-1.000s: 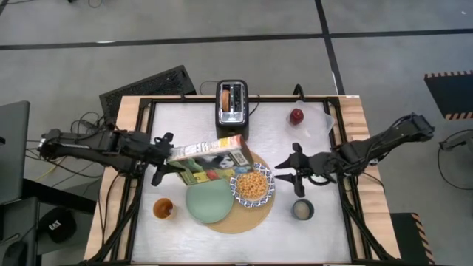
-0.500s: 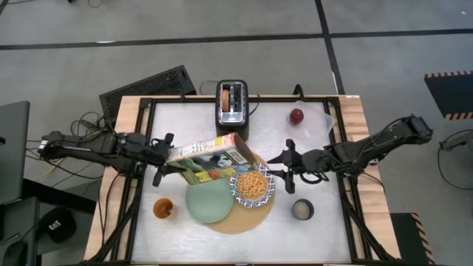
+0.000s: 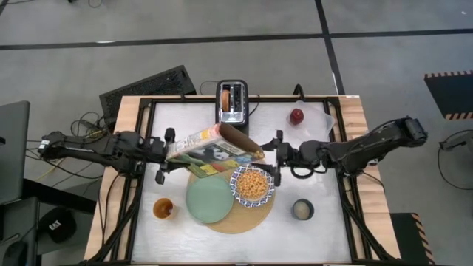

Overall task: Arrange a breakfast setting
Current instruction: Pour the cereal from the cereal box into a bowl

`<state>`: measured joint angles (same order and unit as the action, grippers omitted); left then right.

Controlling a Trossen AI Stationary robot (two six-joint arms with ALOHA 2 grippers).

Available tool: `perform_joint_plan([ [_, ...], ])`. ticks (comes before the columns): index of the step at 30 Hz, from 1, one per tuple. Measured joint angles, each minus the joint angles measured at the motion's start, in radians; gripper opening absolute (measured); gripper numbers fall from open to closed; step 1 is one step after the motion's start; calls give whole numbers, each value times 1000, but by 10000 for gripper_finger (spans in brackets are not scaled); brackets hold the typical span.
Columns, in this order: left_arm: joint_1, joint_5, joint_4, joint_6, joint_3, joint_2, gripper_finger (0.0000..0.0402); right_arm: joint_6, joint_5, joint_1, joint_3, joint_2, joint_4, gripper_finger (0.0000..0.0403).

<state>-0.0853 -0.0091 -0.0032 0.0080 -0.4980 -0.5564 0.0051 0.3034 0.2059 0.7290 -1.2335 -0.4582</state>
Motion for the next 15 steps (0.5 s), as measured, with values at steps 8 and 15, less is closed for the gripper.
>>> perform_joint_plan([
  [8, 0, -83, 35, 14, 0, 1, 155, -224, -47, -7, 1, -160, -506, 292],
  [15, 0, -82, 44, 15, 0, 0, 155, -268, -94, -42, 99, -249, -603, 288],
])
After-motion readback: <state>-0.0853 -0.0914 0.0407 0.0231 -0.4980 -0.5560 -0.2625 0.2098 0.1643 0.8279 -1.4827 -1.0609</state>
